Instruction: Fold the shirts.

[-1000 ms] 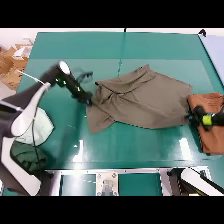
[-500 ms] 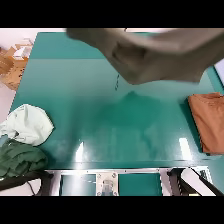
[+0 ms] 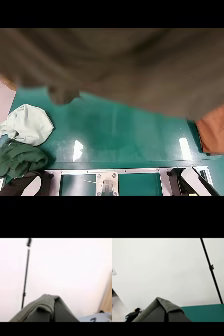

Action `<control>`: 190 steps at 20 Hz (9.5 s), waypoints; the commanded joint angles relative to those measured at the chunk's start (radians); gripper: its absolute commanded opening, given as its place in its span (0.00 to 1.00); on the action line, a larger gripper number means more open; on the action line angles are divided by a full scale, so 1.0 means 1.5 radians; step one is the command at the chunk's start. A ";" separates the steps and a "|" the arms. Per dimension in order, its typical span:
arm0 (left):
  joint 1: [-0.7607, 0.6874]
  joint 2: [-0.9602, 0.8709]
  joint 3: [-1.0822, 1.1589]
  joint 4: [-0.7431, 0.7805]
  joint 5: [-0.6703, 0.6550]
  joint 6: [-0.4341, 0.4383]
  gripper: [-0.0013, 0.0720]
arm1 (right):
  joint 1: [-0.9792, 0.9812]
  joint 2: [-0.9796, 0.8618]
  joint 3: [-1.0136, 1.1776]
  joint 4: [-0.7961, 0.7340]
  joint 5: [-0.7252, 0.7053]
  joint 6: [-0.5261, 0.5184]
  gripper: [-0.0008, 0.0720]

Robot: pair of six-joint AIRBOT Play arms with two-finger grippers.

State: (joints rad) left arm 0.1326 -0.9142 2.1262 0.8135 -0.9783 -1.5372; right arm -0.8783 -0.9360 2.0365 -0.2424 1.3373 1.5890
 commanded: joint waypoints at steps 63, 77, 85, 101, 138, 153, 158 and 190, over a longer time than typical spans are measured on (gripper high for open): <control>-0.049 -0.544 -0.411 0.128 -0.423 -0.019 0.27 | 0.250 -0.659 -0.195 -0.550 0.199 -0.115 0.13; -0.049 0.066 -1.029 0.167 -0.208 -0.056 0.75 | 0.237 -0.034 -0.991 -0.552 -0.147 -0.047 0.03; -0.076 0.059 -1.235 -0.037 0.078 0.002 0.75 | 0.285 -0.044 -1.110 -0.418 -0.362 -0.054 0.52; -0.162 -0.048 -1.073 -0.004 0.038 0.065 0.05 | 0.356 -0.138 -1.023 -0.372 -0.346 -0.087 0.03; -0.091 -0.608 -0.204 0.126 -0.023 0.013 0.99 | 0.242 -0.646 -0.234 -0.433 -0.039 -0.184 0.76; -0.165 -0.608 -0.204 0.081 -0.086 0.038 0.05 | 0.306 -0.764 -0.229 -0.430 0.050 -0.247 0.27; -0.266 -0.630 -0.204 0.081 -0.017 0.051 0.05 | 0.310 -0.739 -0.125 -0.395 0.125 -0.218 0.03; -0.187 -0.631 -0.033 0.222 -0.458 0.101 0.05 | 0.678 -0.483 -0.094 -0.286 0.054 -0.046 0.03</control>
State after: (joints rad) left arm -0.2485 -1.9003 2.0689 1.0691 -1.5024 -1.3964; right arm -0.0284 -1.6463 1.9347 -0.6716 1.5997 1.4803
